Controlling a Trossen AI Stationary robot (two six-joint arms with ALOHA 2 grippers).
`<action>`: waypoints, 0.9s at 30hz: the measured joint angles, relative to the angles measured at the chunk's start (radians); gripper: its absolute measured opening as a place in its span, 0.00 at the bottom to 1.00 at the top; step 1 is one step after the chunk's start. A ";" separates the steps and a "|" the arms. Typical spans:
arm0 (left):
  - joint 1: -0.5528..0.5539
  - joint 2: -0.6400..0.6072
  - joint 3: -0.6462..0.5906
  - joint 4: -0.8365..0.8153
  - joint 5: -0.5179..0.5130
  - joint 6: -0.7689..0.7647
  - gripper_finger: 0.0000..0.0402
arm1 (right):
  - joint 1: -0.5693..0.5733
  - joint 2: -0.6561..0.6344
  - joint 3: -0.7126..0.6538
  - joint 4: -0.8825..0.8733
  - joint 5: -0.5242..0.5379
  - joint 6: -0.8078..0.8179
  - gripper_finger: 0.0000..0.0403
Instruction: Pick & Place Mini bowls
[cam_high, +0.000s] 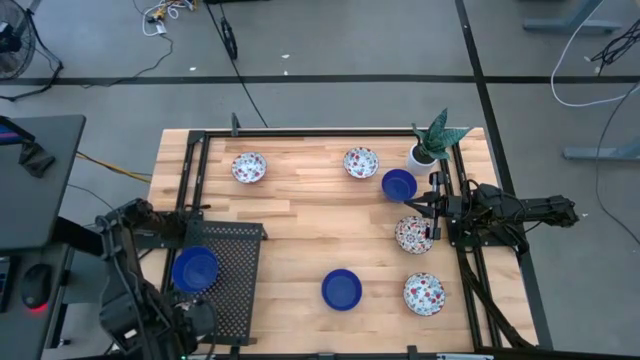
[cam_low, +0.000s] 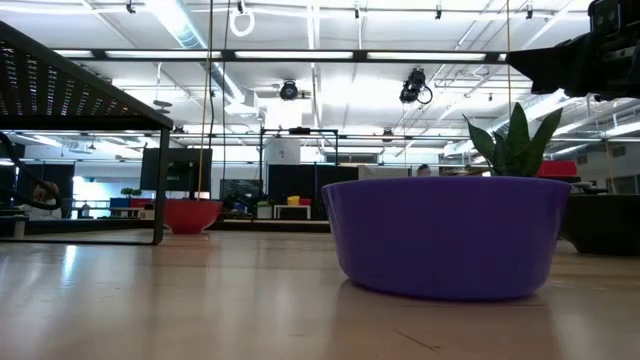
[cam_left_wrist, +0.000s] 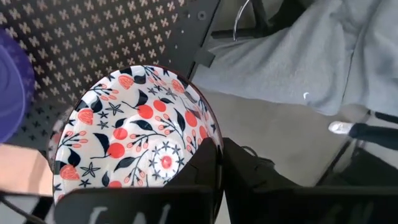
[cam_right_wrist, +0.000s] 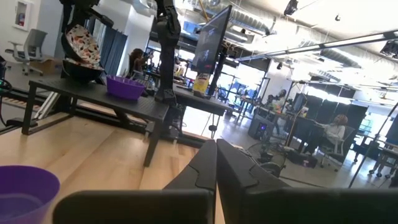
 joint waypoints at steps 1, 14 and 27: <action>0.000 0.000 -0.002 0.000 -0.011 0.007 0.03 | 0.000 0.000 0.000 0.000 0.000 0.000 0.02; -0.028 -0.041 -0.171 -0.002 0.058 -0.007 0.03 | 0.000 0.000 0.000 0.000 0.000 0.000 0.02; -0.032 -0.046 -0.172 0.001 -0.103 -0.040 0.03 | 0.000 0.000 0.000 0.000 0.000 0.000 0.02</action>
